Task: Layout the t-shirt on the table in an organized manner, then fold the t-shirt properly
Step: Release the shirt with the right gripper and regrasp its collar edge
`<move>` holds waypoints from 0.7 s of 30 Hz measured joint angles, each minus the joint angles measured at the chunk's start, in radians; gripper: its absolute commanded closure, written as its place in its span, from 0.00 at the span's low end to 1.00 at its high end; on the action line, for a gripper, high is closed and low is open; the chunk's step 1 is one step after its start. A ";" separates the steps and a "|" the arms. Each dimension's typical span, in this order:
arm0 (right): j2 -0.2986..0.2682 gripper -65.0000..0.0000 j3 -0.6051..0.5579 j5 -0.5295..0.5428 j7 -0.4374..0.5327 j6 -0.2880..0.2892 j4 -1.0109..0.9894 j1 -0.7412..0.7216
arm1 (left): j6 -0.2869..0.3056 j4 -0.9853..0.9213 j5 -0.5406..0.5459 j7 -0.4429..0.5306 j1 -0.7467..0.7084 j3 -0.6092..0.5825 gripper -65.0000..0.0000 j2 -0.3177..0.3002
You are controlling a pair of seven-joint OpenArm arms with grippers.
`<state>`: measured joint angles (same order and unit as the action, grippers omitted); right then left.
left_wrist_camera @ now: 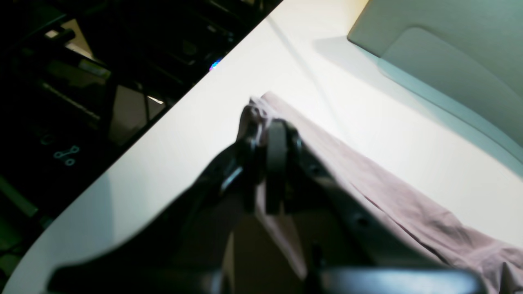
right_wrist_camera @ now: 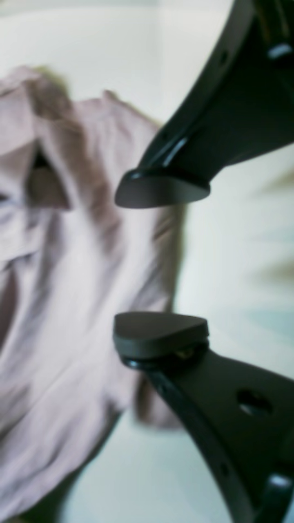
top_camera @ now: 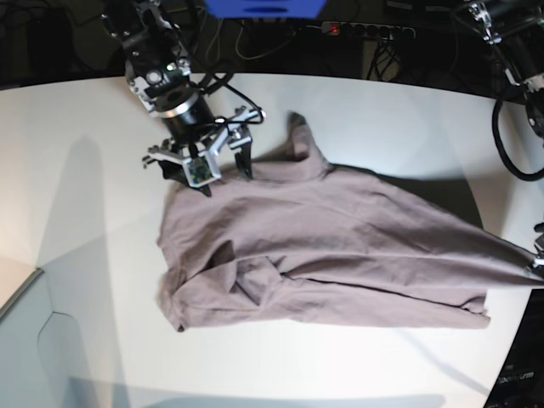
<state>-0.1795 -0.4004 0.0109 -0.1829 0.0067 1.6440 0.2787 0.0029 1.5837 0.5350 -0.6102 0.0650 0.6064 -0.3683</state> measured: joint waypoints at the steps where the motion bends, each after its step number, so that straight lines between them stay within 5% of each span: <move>1: 0.000 0.38 0.000 0.002 0.000 0.000 -0.023 -0.001 | 0.000 0.000 0.001 -0.002 0.003 0.000 1.00 0.000; 8: 0.067 0.38 0.023 0.003 0.000 0.003 -0.205 -0.044 | 0.001 0.000 0.011 0.006 0.040 0.001 1.00 0.001; 21: 0.105 0.41 0.013 0.004 0.006 0.003 -0.426 -0.238 | 0.000 -0.006 0.008 0.001 -0.019 0.005 1.00 0.018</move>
<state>-0.0742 -0.3870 0.0147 -0.1764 0.0093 1.2179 0.0402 0.0029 1.5772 0.5426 -0.6090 0.0463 0.6109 -0.3504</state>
